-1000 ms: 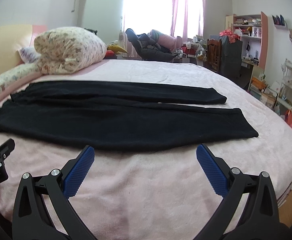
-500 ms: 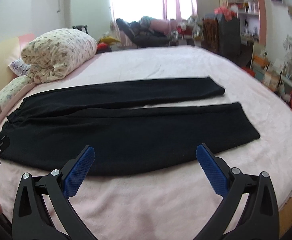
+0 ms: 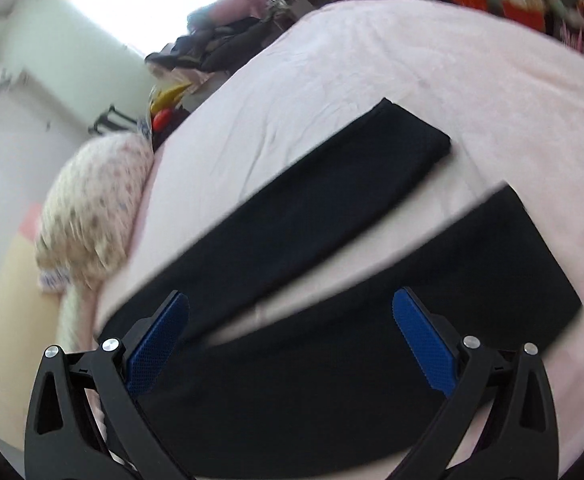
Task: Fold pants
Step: 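Reach the right tool to the pant leg cuffs and grasp one cuff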
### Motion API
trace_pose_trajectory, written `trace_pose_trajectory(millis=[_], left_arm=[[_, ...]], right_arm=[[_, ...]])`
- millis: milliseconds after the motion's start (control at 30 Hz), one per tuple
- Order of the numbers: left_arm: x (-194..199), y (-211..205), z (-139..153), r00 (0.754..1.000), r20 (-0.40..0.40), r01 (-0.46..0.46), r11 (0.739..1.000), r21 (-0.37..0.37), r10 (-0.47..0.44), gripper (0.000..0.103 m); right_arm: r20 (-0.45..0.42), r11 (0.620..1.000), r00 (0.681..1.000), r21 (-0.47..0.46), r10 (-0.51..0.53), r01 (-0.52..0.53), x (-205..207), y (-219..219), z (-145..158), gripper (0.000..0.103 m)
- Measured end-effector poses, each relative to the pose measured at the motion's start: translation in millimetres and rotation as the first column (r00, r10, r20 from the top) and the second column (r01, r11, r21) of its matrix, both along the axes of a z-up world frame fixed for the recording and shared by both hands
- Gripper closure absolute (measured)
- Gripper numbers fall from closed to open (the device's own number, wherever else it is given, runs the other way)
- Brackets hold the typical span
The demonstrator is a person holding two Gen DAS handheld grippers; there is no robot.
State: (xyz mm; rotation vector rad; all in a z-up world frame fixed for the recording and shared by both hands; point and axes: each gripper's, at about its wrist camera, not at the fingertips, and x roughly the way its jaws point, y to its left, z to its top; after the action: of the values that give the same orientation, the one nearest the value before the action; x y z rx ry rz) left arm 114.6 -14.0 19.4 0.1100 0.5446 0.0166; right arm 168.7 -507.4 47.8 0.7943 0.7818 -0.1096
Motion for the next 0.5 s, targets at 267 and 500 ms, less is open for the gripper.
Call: trace_pose_trajectory(millis=[267,500], left_arm=[[7.6,14.4,-15.7,0.999,-0.031,0.008,0.995,-0.095,-0.011,0.002],[20.1,8.8,-31.5,0.991,-0.118,-0.062,0.998,-0.015,0.06,0.002]], right_arm=[[-0.109,0.997,0.991,0.001,-0.081,0.082,86.8,-83.4,-10.7,0.001],[-0.154,0.992,0.984,-0.099,-0.092,0.077,138.2,-117.2,-39.7,0.006]])
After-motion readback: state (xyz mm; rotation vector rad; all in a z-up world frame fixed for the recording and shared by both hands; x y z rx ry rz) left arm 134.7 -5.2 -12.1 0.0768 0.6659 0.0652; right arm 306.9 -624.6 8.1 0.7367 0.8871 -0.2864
